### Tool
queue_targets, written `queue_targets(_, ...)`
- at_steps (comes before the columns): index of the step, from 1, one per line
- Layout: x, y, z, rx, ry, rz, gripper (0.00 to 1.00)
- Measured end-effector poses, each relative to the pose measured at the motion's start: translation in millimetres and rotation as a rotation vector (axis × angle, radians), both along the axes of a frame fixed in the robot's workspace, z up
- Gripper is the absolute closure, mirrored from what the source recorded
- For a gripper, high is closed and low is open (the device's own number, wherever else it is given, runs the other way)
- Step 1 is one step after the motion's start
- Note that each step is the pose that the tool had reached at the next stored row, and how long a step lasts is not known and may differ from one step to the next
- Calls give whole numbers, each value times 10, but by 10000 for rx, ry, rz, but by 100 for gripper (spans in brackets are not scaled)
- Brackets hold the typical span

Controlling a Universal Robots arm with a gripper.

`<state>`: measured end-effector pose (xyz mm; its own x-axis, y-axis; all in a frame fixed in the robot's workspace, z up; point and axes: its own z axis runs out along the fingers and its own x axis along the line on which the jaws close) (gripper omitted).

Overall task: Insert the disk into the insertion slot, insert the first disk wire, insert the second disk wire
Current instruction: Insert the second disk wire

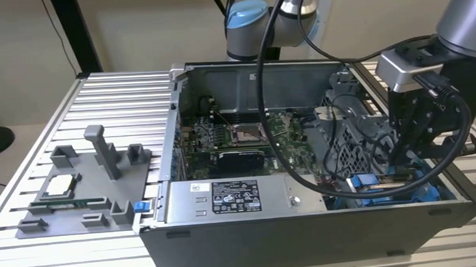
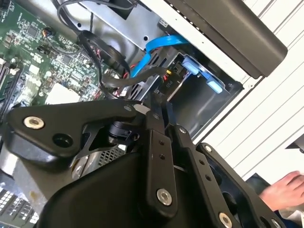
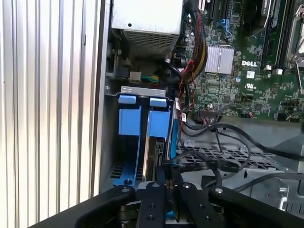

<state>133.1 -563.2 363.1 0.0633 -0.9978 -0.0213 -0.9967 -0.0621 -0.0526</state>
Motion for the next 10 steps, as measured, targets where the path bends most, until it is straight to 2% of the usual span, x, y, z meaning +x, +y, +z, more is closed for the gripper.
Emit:
queue_targets(3,3,-15,-36,22,0,-4,100)
queue_targets(10,32,-33,-96,177,16,-69,100)
